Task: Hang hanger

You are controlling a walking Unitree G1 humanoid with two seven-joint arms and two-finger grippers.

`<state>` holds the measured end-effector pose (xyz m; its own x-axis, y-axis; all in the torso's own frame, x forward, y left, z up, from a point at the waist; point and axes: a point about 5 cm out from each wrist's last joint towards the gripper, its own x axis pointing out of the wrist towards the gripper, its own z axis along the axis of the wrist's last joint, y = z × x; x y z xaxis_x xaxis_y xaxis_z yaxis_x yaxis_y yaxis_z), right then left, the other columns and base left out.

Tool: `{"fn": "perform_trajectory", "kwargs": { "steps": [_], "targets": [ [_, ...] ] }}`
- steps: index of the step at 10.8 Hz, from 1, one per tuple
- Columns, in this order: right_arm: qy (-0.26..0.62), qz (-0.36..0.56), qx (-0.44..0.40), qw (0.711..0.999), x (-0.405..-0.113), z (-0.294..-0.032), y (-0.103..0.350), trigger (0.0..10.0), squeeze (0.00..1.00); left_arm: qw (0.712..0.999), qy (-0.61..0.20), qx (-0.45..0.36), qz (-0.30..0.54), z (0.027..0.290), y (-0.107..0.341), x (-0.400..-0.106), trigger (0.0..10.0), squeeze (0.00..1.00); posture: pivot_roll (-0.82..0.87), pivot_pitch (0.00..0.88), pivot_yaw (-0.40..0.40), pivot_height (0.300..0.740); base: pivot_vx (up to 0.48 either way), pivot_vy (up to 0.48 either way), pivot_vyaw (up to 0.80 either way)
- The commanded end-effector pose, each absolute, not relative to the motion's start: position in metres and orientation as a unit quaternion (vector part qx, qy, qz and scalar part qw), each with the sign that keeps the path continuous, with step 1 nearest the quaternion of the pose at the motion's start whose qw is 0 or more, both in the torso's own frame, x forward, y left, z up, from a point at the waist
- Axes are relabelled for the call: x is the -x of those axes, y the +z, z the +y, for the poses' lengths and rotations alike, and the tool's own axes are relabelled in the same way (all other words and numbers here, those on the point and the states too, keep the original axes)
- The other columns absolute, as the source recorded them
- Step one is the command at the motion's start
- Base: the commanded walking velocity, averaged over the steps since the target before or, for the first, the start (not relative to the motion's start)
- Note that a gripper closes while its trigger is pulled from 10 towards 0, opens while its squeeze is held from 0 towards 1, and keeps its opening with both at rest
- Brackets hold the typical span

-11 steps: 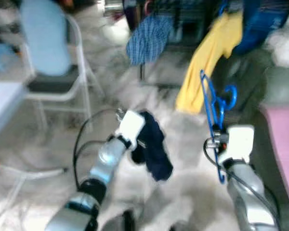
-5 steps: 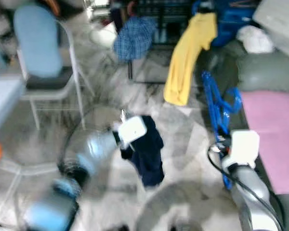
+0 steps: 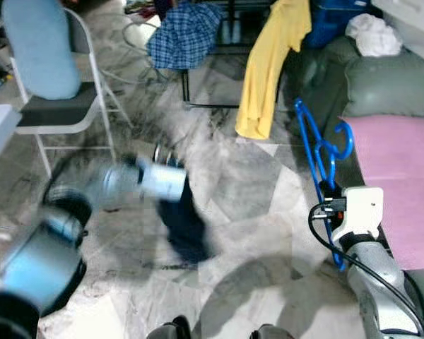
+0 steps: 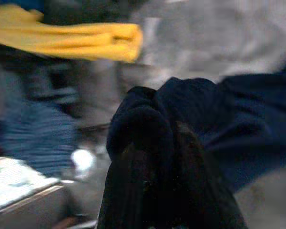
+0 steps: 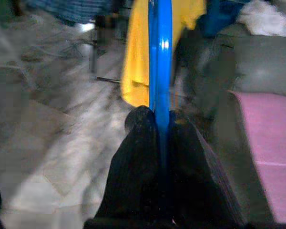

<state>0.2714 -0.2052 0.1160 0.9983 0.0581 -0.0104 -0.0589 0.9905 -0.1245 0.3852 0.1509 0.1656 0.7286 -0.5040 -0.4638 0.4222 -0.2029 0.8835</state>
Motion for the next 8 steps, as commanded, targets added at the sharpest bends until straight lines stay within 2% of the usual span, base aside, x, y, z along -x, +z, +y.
{"fn": "perform_trajectory", "kwargs": {
  "steps": [1,2,4,6,8],
  "targets": [
    [0.056,0.008,0.054,0.997,-0.270,-0.198,0.115,10.0,0.00,0.617,-0.358,-0.700,-0.043,0.157,0.169,-0.385,10.0,0.00,-0.23,0.164,0.088,0.740,0.000,0.000,0.00],
    [0.101,0.019,0.049,0.994,-0.265,-0.193,0.113,10.0,0.00,0.573,-0.329,-0.745,-0.094,0.153,0.180,-0.389,10.0,0.00,-0.23,0.171,0.098,0.740,0.000,0.000,0.00],
    [0.150,0.033,0.052,0.987,-0.261,-0.193,0.113,10.0,0.00,0.527,-0.302,-0.779,-0.155,0.145,0.190,-0.393,10.0,0.00,-0.24,0.173,0.103,0.740,0.000,0.000,0.00],
    [0.195,0.048,0.052,0.978,-0.255,-0.193,0.115,10.0,0.00,0.511,-0.291,-0.786,-0.192,0.140,0.195,-0.393,10.0,0.00,-0.25,0.173,0.101,0.740,0.000,0.000,0.00],
    [0.257,0.076,0.044,0.962,-0.245,-0.189,0.112,10.0,0.00,0.511,-0.272,-0.781,-0.233,0.137,0.203,-0.394,10.0,0.00,-0.25,0.176,0.099,0.740,0.000,0.000,0.00]
  ]
}}
